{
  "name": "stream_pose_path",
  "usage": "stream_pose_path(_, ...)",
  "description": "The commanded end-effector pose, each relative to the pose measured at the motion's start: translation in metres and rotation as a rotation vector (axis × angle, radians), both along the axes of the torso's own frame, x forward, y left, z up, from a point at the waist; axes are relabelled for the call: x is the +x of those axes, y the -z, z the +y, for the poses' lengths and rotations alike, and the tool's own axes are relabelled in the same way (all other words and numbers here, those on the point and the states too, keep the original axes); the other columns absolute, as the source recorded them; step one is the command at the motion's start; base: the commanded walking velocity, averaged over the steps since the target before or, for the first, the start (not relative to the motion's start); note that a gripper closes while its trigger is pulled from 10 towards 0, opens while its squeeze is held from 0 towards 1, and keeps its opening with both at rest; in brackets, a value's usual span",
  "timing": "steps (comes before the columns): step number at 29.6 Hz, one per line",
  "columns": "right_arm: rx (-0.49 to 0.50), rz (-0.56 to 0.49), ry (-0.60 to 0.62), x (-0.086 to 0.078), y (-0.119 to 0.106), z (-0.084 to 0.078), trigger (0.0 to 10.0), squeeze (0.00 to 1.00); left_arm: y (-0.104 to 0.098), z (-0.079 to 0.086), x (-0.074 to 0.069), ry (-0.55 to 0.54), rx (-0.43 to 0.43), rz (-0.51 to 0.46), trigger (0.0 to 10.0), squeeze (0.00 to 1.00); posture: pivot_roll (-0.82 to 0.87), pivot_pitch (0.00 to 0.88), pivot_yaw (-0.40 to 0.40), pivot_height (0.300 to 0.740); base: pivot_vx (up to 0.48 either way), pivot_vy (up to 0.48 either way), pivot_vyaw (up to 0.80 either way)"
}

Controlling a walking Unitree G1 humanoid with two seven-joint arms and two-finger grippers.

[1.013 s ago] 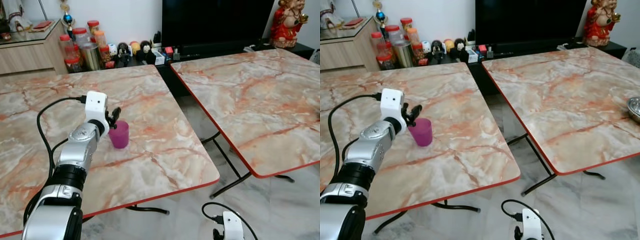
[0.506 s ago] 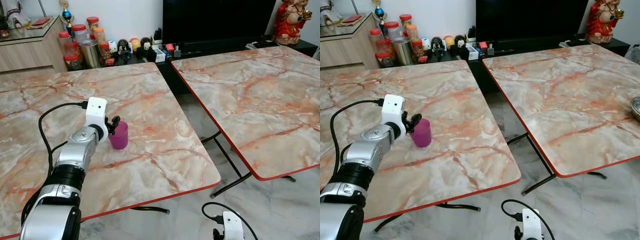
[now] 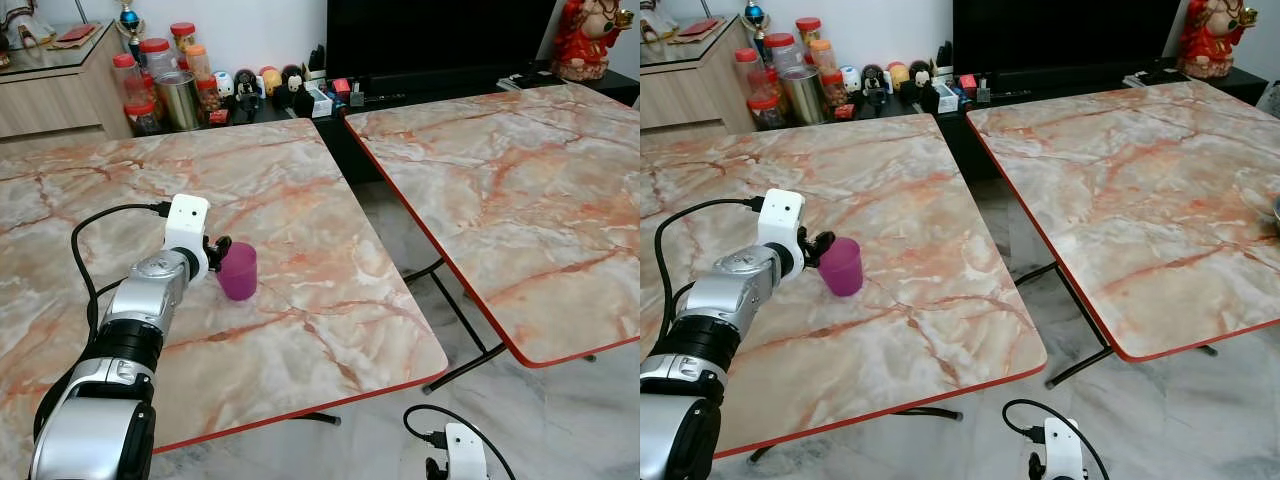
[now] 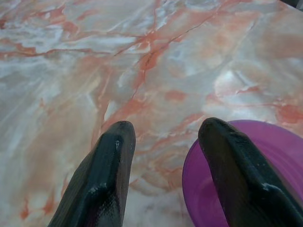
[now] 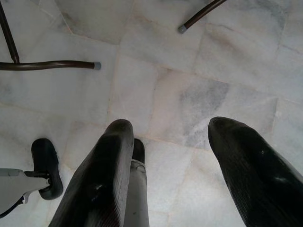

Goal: Setting the table

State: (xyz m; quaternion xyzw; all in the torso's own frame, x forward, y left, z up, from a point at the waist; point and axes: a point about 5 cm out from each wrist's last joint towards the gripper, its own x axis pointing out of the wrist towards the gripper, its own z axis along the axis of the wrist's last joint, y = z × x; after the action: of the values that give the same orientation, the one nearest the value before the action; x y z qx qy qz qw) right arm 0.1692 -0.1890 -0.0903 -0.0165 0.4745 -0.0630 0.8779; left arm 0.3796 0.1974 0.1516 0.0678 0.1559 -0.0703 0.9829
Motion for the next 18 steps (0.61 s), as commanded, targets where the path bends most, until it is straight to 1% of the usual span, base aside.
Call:
stream_pose_path(1, -0.002, 0.0, 0.0, -0.001, 0.0, 0.0, 10.0, 0.0, -0.01, 0.005, 0.003, -0.004, 0.006, -0.012, 10.0, 0.0, -0.01, 0.0, 0.018, 0.74, 0.0, 0.0, 0.0)
stream_pose_path(6, -0.002, 0.001, 0.0, -0.001, 0.0, -0.001, 10.0, 0.0, -0.01, 0.007, 0.001, 0.011, 0.011, -0.003, 10.0, 0.0, -0.01, 0.0, 0.014, 0.74, 0.0, 0.0, 0.0)
stream_pose_path(12, -0.003, 0.001, -0.001, -0.001, 0.0, -0.001, 10.0, 0.0, -0.008, 0.006, 0.0, 0.035, 0.014, 0.012, 10.0, 0.0, -0.01, 0.0, 0.014, 0.74, 0.0, 0.0, 0.0)
stream_pose_path(18, -0.002, 0.001, 0.003, -0.001, 0.0, -0.001, 10.0, 0.0, 0.0, 0.003, -0.002, 0.056, 0.013, 0.049, 10.0, 0.0, -0.01, 0.0, 0.014, 0.74, 0.0, 0.0, 0.0)
